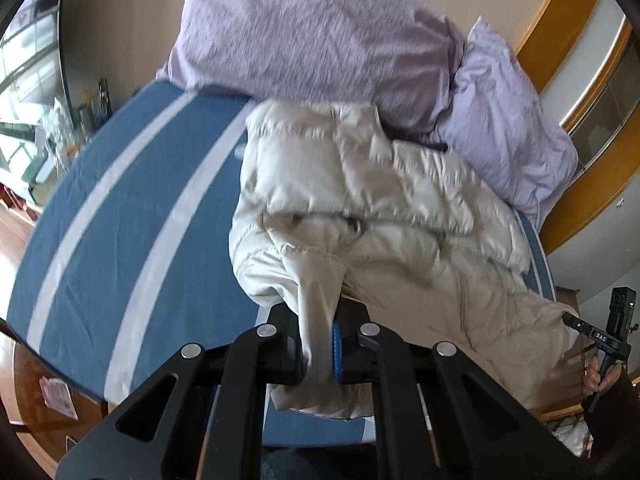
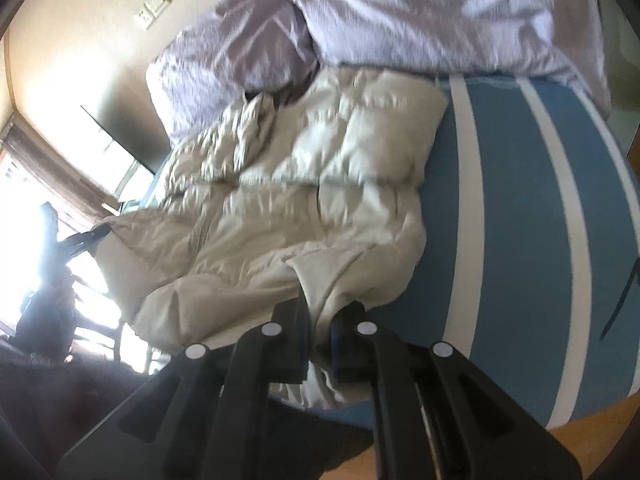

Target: Fold large clothes

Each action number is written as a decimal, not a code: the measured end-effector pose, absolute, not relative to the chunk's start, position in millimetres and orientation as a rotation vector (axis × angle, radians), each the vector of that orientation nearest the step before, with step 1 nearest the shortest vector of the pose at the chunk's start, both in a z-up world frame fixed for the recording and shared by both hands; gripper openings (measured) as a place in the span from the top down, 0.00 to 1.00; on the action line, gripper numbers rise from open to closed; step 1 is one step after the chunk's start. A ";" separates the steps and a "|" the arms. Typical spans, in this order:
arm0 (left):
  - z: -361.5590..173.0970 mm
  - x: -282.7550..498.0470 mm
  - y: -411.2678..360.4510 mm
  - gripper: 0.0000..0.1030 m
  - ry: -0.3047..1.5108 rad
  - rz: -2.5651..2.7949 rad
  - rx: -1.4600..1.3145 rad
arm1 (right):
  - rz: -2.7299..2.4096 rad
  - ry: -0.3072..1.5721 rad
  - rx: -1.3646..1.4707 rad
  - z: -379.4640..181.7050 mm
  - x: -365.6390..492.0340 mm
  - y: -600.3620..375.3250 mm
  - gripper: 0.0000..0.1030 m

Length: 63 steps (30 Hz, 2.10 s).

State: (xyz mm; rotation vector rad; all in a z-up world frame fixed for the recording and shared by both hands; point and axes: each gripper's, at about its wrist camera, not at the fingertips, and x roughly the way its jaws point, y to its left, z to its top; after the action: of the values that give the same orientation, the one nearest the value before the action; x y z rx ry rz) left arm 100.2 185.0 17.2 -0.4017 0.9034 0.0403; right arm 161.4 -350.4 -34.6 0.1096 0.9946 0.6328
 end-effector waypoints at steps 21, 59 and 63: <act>49.1 228.3 198.5 0.91 0.834 0.120 -0.401 | 0.386 0.952 0.140 11.7 290.4 -296.4 0.93; 3.0 386.4 202.8 0.91 0.973 0.251 -0.332 | 0.029 1.111 0.393 -48.9 426.9 -282.5 0.91; -7.6 395.5 202.7 0.90 0.996 0.264 -0.337 | 0.013 1.142 0.447 -61.4 436.9 -284.7 0.89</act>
State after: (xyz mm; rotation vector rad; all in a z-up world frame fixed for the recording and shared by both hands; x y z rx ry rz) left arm 395.5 202.7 -7.6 -0.3366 0.9965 0.2638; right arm 436.9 -284.7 -61.4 0.4475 1.1418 0.0130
